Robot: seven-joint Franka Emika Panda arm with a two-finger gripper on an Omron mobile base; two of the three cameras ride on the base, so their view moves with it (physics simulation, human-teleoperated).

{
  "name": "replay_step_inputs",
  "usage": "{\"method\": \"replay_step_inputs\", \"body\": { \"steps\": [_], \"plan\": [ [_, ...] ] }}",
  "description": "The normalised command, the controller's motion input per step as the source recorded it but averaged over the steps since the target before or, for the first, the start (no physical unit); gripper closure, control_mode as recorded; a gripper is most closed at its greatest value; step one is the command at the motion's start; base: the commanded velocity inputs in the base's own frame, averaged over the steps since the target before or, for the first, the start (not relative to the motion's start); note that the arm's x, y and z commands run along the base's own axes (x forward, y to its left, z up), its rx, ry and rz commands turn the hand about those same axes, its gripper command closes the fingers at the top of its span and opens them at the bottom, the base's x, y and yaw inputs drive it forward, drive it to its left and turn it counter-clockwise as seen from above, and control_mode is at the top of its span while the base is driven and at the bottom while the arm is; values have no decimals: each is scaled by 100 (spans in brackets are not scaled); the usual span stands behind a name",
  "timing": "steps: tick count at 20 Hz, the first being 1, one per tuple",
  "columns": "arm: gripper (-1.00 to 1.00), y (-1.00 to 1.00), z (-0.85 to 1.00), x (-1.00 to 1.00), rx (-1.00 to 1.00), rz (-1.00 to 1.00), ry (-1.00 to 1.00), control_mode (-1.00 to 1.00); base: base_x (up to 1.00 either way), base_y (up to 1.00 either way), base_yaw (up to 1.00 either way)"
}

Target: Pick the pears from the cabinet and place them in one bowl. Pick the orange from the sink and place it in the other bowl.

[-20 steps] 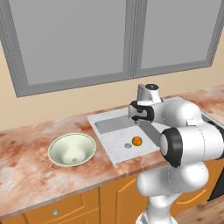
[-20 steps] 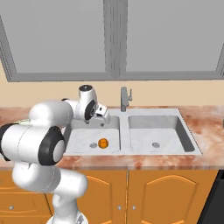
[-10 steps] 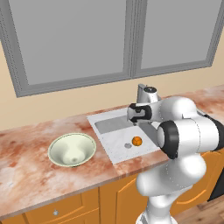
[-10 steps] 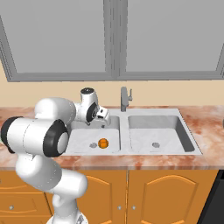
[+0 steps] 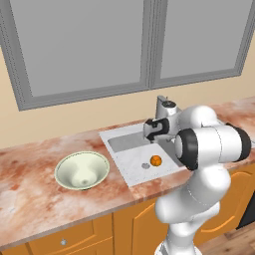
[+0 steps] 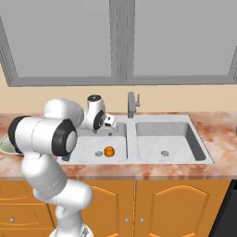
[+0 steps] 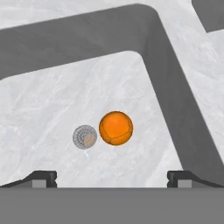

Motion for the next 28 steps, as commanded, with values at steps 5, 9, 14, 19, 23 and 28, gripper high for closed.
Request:
{"method": "replay_step_inputs", "body": {
  "steps": [5, 9, 14, 19, 23, 28],
  "plan": [
    [-100, -2, -15, 7, 0, 0, 2, -100, 0, 0, 0],
    [-100, -1, -19, 8, 0, 0, 4, -100, 0, 0, 0],
    [-100, -2, -20, 5, 0, 0, 2, -100, 0, 0, 0],
    [-100, -4, -22, 6, 0, 0, 0, -100, 0, 0, 0],
    [-100, -7, -23, 8, 0, 1, 0, -100, 0, 0, 0],
    [-100, -7, -24, 7, 0, 1, 0, -100, 0, 0, 0]
  ]
}}
